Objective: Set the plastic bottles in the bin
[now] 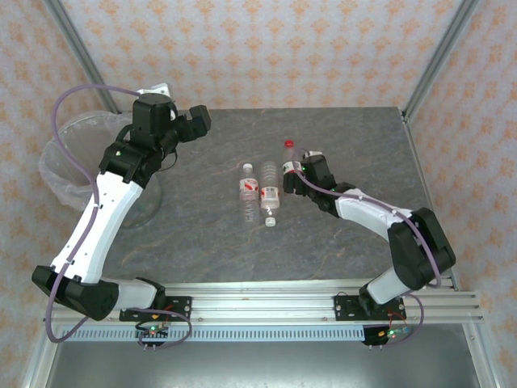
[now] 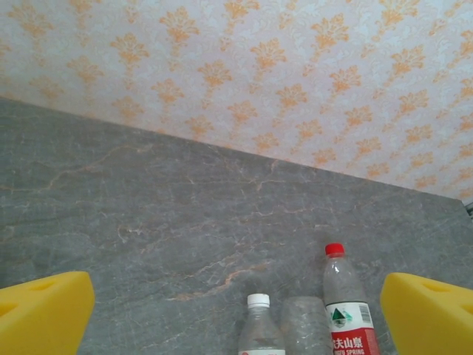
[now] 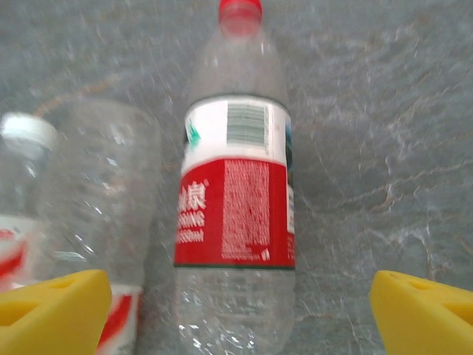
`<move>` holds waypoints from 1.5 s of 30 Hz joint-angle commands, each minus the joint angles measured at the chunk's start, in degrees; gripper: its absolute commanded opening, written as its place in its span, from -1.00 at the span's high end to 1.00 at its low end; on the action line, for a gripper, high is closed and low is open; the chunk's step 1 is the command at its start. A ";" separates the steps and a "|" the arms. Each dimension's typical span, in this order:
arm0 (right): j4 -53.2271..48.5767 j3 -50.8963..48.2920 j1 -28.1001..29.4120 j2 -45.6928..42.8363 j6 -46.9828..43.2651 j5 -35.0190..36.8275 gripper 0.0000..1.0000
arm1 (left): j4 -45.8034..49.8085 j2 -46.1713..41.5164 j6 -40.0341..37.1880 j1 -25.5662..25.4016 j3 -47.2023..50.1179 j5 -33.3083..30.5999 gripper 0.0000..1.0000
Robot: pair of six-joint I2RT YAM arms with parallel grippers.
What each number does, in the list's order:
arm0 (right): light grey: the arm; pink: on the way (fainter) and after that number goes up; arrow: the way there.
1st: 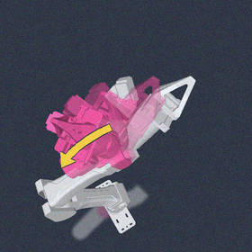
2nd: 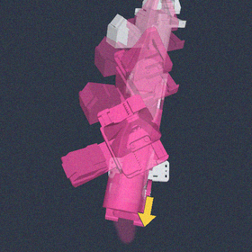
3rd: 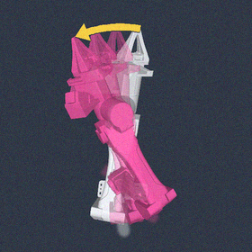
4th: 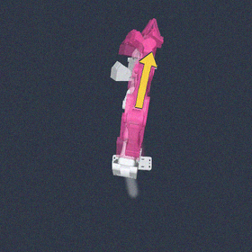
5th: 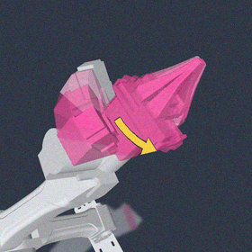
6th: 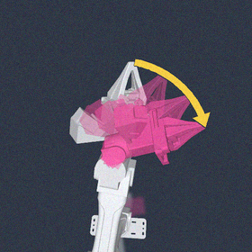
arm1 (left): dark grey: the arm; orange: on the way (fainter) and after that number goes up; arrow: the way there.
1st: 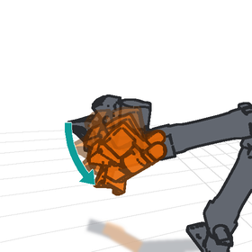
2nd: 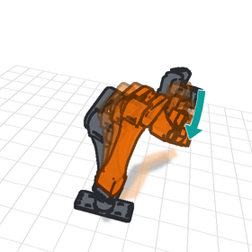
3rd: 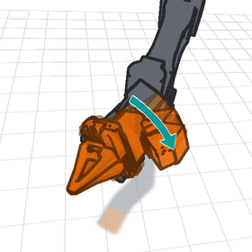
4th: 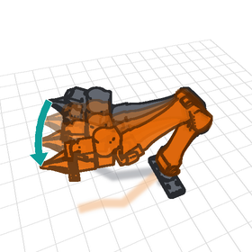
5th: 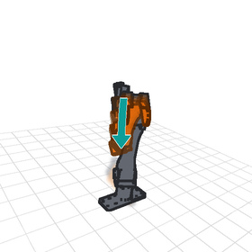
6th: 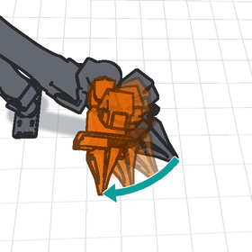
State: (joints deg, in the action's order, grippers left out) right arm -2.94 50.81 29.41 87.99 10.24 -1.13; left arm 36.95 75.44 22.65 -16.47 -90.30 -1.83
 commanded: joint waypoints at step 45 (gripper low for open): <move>-9.94 11.44 -0.75 16.62 0.83 12.69 0.10 | -1.13 -5.66 -2.87 -0.14 7.16 -4.02 -1.00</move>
State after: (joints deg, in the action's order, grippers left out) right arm -13.28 64.51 29.04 107.31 10.68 7.81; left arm 36.69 71.11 20.88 -16.47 -83.72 -3.97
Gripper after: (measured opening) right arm 0.565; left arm 0.999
